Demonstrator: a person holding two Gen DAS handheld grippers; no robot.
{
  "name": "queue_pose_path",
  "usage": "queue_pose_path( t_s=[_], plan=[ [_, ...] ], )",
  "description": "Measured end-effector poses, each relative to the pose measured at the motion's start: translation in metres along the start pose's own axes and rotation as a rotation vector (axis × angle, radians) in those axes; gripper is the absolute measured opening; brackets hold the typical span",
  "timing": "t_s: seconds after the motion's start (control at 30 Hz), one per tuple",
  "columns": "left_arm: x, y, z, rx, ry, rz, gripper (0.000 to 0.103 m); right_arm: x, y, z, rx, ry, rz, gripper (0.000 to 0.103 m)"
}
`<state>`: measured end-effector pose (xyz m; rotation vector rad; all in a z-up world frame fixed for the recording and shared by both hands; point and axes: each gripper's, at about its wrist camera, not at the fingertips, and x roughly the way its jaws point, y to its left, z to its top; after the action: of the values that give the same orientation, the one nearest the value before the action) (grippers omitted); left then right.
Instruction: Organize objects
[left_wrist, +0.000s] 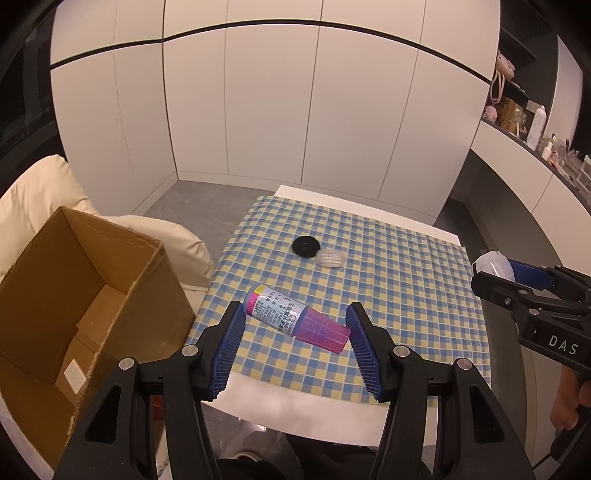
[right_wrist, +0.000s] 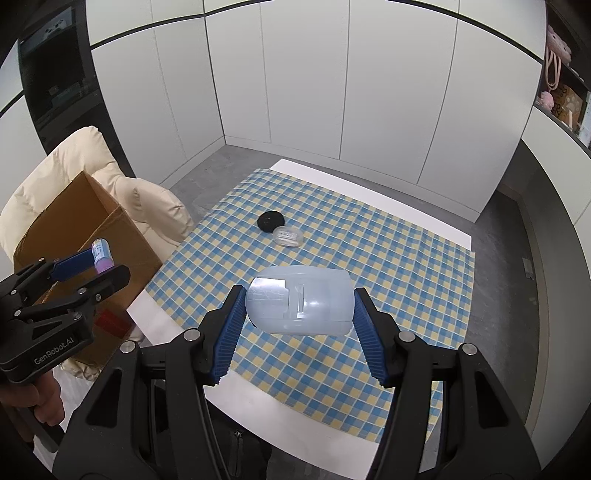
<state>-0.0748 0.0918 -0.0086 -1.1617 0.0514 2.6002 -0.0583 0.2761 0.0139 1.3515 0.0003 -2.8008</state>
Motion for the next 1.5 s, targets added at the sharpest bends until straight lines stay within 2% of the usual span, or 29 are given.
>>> queue_pose_path(
  t_s=[0.5, 1.5],
  plan=[
    [-0.005, 0.033, -0.006, -0.045, -0.004, 0.041, 0.057, 0.010, 0.036, 0.009, -0.047, 0.003, 0.036, 0.060],
    [-0.025, 0.075, -0.013, -0.103, -0.028, 0.099, 0.057, 0.021, 0.087, 0.019, -0.110, -0.008, 0.092, 0.060]
  ],
)
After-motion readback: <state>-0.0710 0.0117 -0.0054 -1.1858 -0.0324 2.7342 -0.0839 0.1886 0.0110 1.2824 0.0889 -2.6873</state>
